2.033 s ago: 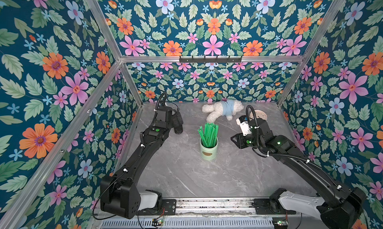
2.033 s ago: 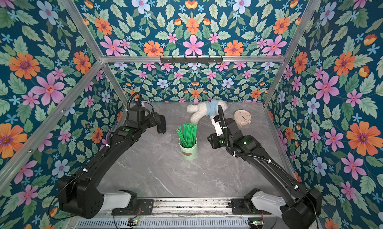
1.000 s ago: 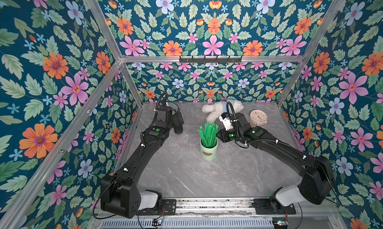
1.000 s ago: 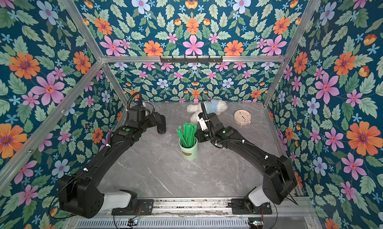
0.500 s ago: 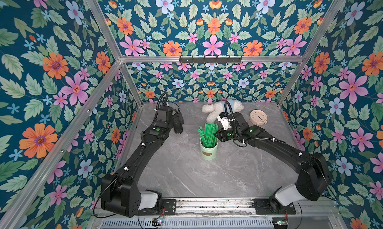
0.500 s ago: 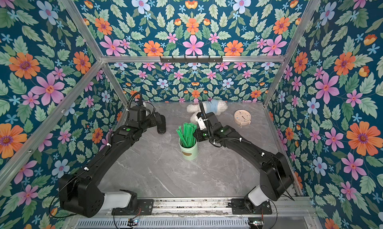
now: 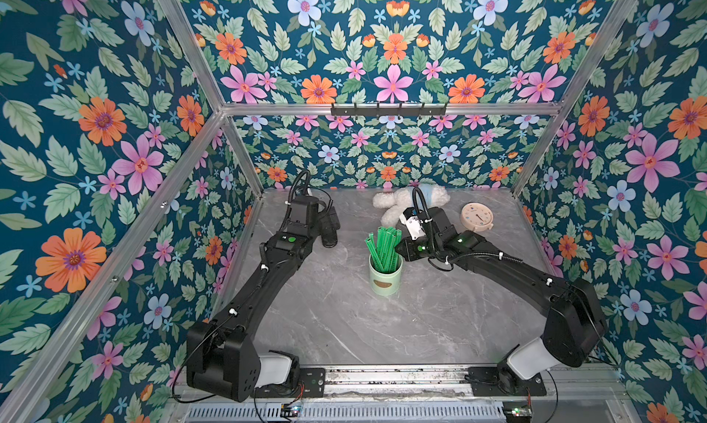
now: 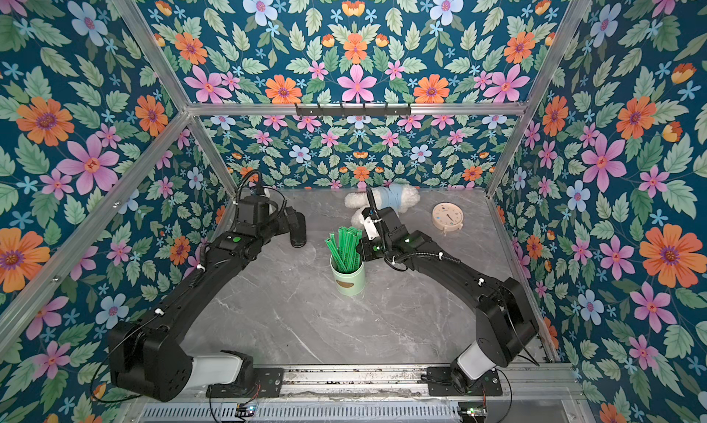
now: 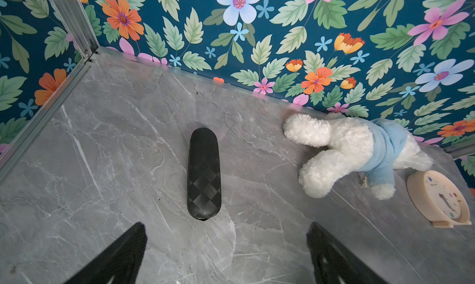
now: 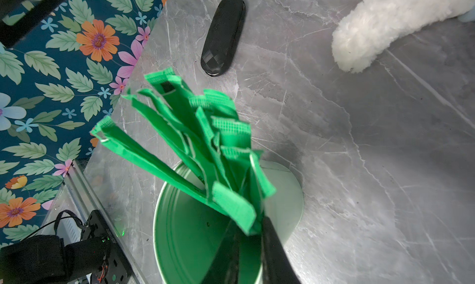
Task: Take the straws out of the storage container
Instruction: Pick up the straw from the container.
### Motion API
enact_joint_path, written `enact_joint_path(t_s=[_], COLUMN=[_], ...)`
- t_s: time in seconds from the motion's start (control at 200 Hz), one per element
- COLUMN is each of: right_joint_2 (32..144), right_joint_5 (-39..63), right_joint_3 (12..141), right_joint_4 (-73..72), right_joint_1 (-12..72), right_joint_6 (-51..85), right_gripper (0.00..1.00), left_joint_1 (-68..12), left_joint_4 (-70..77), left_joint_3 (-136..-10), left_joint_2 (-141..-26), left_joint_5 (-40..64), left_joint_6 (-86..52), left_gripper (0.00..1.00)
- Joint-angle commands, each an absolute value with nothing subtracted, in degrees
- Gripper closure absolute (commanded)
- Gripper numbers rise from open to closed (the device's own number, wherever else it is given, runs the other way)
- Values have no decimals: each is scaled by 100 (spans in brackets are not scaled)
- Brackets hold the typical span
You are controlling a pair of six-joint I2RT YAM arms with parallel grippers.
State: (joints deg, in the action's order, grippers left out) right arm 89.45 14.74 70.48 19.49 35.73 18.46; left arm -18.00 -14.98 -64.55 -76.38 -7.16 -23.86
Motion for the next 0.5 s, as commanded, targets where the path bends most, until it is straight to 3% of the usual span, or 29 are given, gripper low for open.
enact_joint_path(t_s=[0.0,0.49], right_joint_2=[8974,8732], right_joint_5=[1468,1461], right_joint_3=[7093,7079], right_joint_4=[1833,1986], right_joint_1=[3576,3577], right_joint_6=[1873,1862], right_gripper=[81,91], left_joint_1=[-1795,-1793], left_joint_4=[-1451,-1457], left_joint_3=[-6494,-6513], left_joint_2=[-7630,-7619], left_joint_5=[-690,-685], left_joint_6=[-2364,-2355], left_gripper=[1,1])
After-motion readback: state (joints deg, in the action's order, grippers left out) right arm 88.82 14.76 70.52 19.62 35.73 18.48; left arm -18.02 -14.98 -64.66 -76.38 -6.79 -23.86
